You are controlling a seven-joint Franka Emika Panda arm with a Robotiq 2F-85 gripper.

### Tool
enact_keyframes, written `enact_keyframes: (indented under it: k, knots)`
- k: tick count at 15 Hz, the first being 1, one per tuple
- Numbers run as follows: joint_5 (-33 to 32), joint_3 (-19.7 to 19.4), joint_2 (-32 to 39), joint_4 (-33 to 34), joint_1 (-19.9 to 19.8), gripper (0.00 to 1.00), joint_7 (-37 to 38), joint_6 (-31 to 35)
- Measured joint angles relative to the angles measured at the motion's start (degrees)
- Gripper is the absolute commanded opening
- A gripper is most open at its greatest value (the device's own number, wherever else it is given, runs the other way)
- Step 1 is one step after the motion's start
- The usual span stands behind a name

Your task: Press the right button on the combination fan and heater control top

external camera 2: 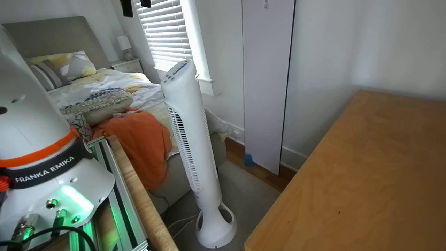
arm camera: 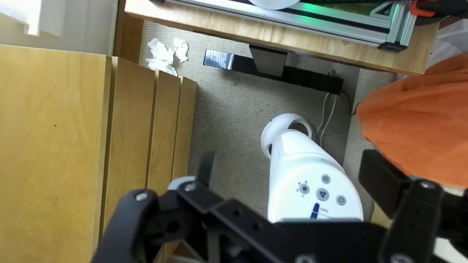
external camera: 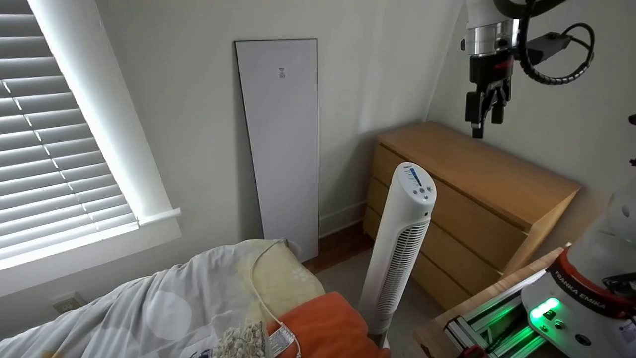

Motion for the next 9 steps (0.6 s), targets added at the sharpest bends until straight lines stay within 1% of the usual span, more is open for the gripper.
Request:
enact_keyframes:
  k: [6,9]
  knots:
    - [0.31,-0.31,0.08,0.00,0.27,1.00,-0.32,0.07]
    - [3.72,-2.19,0.81,-0.56,1.73,1.00,-2.59,0.96]
